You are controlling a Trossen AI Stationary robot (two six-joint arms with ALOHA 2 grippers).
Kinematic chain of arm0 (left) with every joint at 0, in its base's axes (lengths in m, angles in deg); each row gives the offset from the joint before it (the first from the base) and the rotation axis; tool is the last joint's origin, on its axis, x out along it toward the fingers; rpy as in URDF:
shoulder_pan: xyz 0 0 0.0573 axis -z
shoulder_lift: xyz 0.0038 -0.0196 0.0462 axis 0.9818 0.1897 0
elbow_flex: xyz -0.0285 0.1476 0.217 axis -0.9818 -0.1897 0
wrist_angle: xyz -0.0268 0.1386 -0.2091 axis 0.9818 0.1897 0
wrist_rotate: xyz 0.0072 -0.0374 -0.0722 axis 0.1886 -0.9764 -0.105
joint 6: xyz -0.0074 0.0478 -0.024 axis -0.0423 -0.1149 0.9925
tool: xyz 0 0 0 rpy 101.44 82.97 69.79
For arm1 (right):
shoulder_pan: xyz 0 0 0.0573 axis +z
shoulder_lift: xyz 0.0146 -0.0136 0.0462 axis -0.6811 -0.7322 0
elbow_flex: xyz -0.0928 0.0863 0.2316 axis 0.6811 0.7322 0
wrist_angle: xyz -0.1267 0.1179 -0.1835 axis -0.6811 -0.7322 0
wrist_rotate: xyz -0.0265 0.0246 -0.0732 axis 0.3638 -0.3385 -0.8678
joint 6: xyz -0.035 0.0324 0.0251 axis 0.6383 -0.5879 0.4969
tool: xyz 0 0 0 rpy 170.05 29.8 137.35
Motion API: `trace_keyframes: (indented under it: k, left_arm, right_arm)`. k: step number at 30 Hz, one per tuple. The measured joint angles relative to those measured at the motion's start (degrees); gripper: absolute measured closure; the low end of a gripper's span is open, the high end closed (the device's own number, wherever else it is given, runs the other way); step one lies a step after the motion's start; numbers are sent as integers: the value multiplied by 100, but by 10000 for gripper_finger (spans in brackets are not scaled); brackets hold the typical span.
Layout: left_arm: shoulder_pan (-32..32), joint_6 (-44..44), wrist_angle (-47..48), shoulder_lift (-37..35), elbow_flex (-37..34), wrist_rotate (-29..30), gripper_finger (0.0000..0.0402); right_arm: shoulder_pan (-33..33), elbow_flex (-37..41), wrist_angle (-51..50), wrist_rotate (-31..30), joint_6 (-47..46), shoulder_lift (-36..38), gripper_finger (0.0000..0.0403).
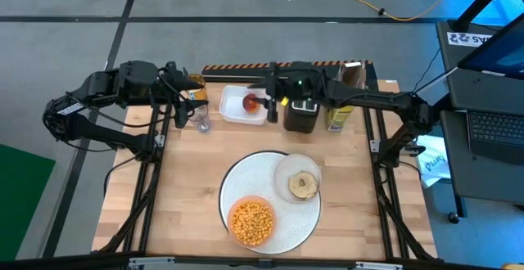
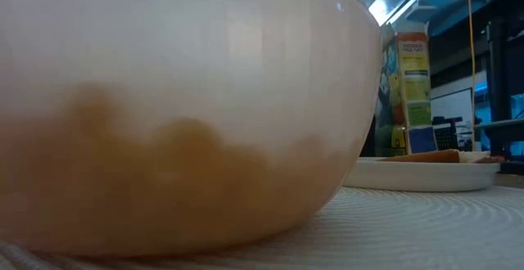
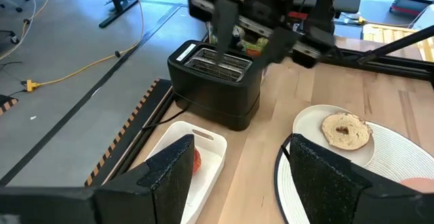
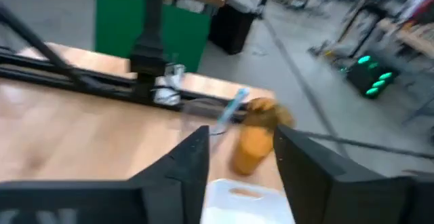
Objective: Arrange a breakfast setting
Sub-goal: Put the red apple on the white plate
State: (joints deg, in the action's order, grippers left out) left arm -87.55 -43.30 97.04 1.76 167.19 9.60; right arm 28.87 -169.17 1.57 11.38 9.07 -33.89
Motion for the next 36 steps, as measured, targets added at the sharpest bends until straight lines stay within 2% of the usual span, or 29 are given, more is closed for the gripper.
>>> trace_keyframes:
  k: [7,9,13,15,21,25,30,36]
  left_arm:
    - [1,1,0,0,0,-1,174]
    - [1,0,2,0,0,0,174]
    - [1,1,0,0,0,1,174]
    - [1,0,0,-1,0,-2,174]
    - [1,0,-1,-1,1,-12,174]
    - [1,1,0,0,2,-24,174]
    - [1,0,0,0,0,-25,174]
    - [1,1,0,-1,0,-35,174]
  right_arm:
    - [-136,-28,278,-518,674,-92,142]
    - [-227,-91,-85,-516,684,-216,104]
    - [-258,-787,-922,-326,906,-720,30]
    - [-233,-1411,-1393,-258,1129,-1065,10]
    - [-317,-3510,-3583,-402,1877,-2392,32]
    - [-504,-4665,-4823,-377,1886,-3114,36]
    - [-769,-5042,-5460,471,1829,-3700,16]
    - [-767,-5059,-5653,150,2438,-3977,6]
